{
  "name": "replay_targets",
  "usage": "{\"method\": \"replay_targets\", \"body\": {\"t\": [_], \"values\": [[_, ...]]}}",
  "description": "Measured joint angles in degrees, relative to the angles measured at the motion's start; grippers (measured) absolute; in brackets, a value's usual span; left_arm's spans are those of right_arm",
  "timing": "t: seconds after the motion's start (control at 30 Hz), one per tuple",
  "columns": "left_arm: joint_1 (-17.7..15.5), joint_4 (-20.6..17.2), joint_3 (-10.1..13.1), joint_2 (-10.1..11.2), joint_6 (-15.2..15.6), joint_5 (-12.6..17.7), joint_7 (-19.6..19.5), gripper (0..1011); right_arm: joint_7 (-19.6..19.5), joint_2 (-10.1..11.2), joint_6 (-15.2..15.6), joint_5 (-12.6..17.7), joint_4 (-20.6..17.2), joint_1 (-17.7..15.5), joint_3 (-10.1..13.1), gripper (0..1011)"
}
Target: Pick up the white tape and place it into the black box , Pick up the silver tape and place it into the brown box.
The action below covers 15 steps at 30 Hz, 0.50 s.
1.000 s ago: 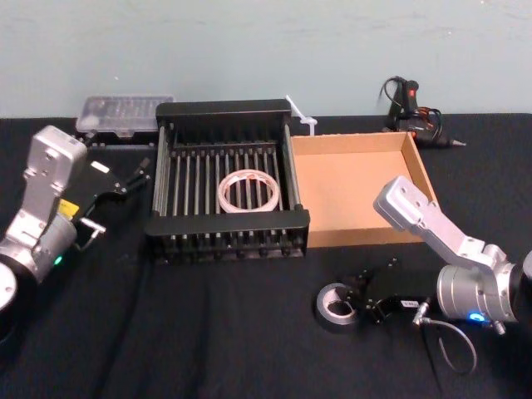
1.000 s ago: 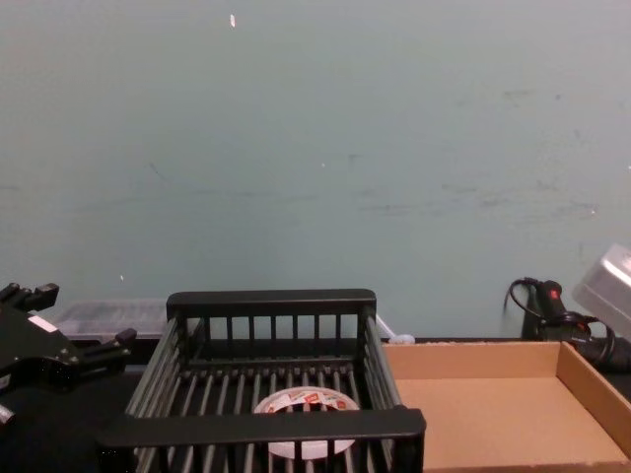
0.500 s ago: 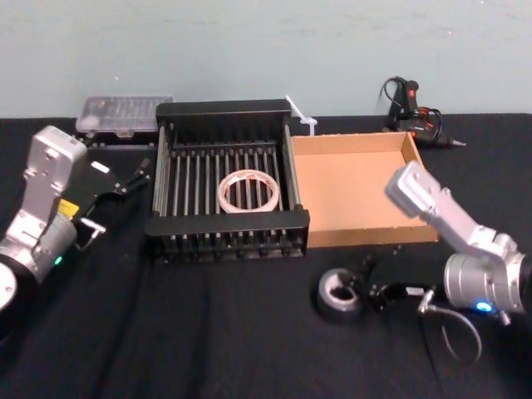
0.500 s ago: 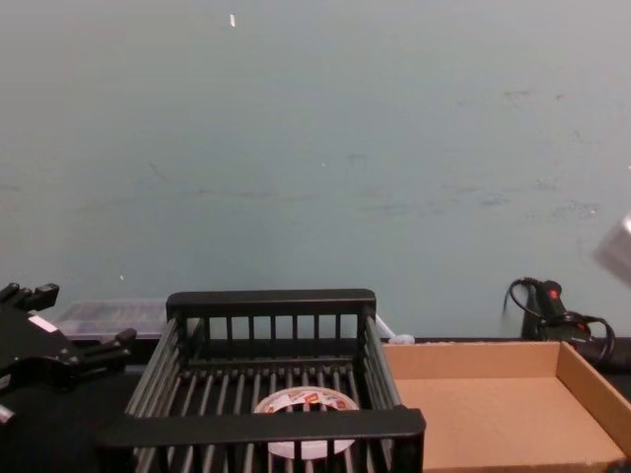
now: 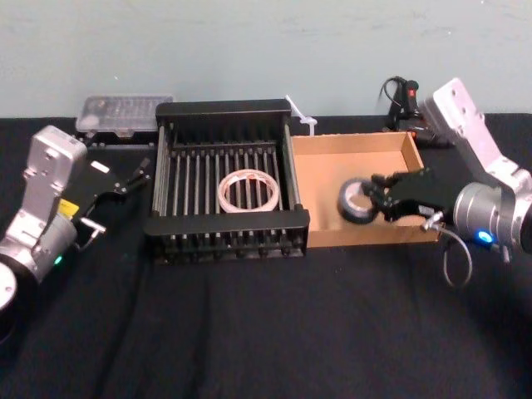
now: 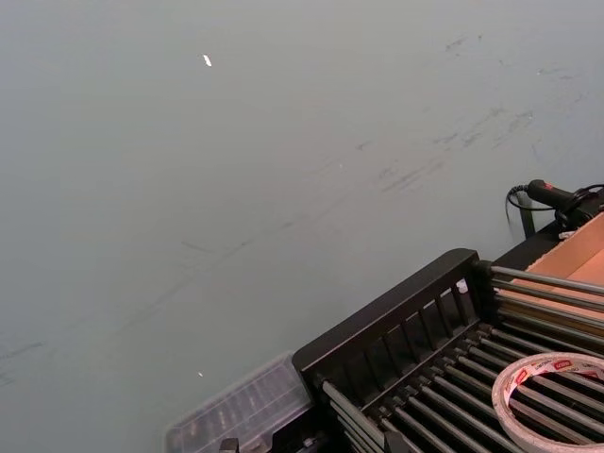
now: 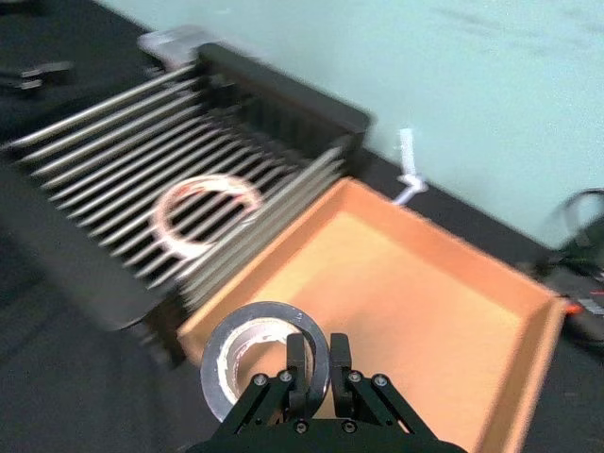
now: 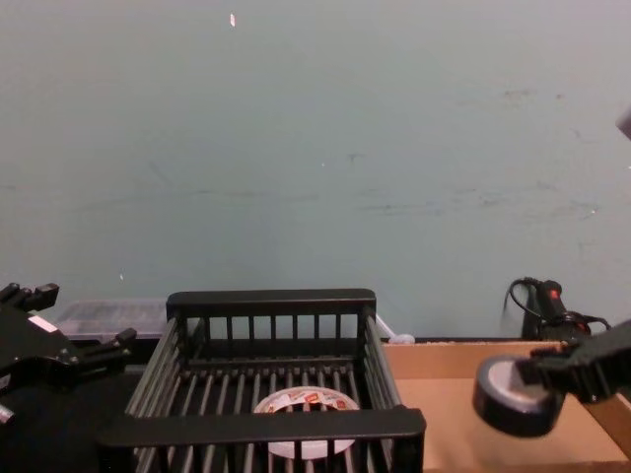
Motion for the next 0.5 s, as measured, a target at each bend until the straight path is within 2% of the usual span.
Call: {"method": "replay_targets", "body": {"t": [0.27, 0.5], "values": [[0.0, 0.0, 0.0, 0.0, 0.0, 0.0, 0.0, 1001, -5.28, -4.23, 1.14, -3.14, 4.62, 2.81, 1.12, 158], [0.0, 0.0, 0.0, 0.0, 0.0, 0.0, 0.0, 1001, -6.6, -5.81, 1.75, -4.26, 6.64, 3.69, 1.65, 158]]}}
